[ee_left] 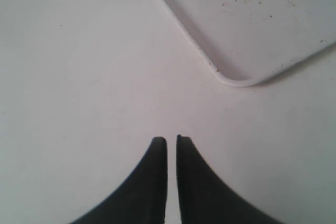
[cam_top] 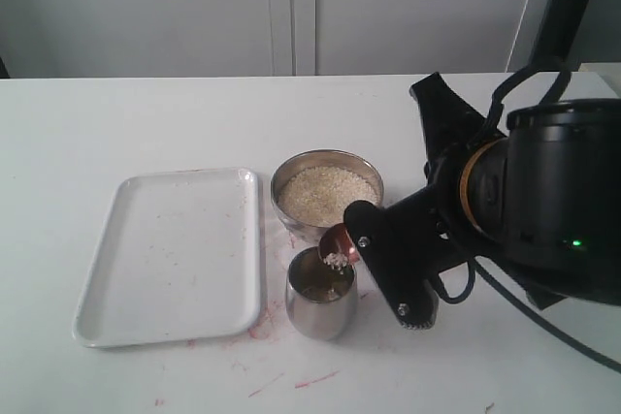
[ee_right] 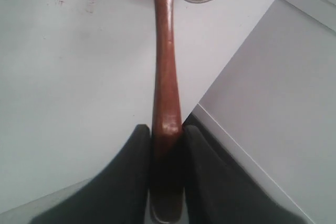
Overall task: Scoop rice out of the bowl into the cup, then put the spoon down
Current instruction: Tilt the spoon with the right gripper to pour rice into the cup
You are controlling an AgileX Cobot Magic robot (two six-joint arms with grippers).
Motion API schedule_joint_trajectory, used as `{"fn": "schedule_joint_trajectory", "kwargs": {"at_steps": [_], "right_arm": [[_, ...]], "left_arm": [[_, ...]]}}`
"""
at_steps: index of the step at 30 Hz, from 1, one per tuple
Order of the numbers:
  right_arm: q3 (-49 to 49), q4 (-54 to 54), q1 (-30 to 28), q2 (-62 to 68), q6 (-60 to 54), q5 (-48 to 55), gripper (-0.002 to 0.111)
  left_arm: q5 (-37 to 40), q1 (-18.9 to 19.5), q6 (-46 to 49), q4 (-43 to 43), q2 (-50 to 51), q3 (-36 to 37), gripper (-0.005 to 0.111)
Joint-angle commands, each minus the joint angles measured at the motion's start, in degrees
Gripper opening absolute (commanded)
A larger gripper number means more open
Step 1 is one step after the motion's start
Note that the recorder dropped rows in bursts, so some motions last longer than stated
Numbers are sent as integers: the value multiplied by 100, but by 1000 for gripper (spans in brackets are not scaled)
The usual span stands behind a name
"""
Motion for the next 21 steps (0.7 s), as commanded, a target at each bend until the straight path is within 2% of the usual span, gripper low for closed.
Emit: {"fn": "schedule_joint_trajectory", "kwargs": {"at_steps": [1,21], "right_arm": [[-6,-139,26,11,-59,-12,0],[-6,-285,293,11,-48,39,0]], "left_arm": [[233,-22,-33,0,37,53,14],[233,-22,-33,0,37,53,14]]}}
